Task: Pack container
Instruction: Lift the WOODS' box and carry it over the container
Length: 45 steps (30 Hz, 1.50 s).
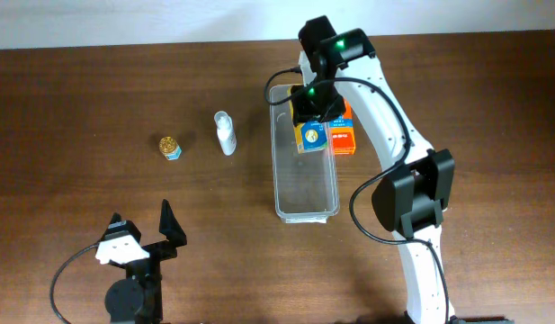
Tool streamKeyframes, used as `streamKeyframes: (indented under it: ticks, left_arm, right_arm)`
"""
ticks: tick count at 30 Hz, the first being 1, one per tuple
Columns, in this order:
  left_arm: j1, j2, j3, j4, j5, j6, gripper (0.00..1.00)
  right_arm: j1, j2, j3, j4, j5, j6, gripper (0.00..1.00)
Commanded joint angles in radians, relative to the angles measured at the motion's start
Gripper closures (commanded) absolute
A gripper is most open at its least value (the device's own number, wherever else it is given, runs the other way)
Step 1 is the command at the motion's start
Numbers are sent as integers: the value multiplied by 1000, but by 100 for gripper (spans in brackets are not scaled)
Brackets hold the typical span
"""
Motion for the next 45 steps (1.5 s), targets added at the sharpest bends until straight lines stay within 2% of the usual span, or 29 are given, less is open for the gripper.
streamKeyframes:
  ticks: [1, 6, 15, 26, 37, 43, 45]
  left_arm:
    - [2, -6, -6, 0, 11, -9, 1]
    - [2, -6, -6, 0, 11, -9, 1]
    - [2, -6, -6, 0, 11, -9, 1]
    - [2, -6, -6, 0, 11, -9, 1]
    - [2, -6, -6, 0, 11, -9, 1]
    - [2, -6, -6, 0, 11, -9, 1]
    - [2, -6, -6, 0, 11, -9, 1]
  right_arm:
    - [23, -3, -38, 13, 8, 29, 57]
    - [41, -2, -87, 33, 9, 29, 54]
    - [45, 2, -142, 131, 13, 29, 53]
    - [44, 2, -201, 241, 92, 29, 50]
    - [44, 4, -201, 244, 163, 29, 40]
    - [44, 4, -195, 243, 176, 28, 38]
    - [44, 4, -181, 245, 115, 15, 40]
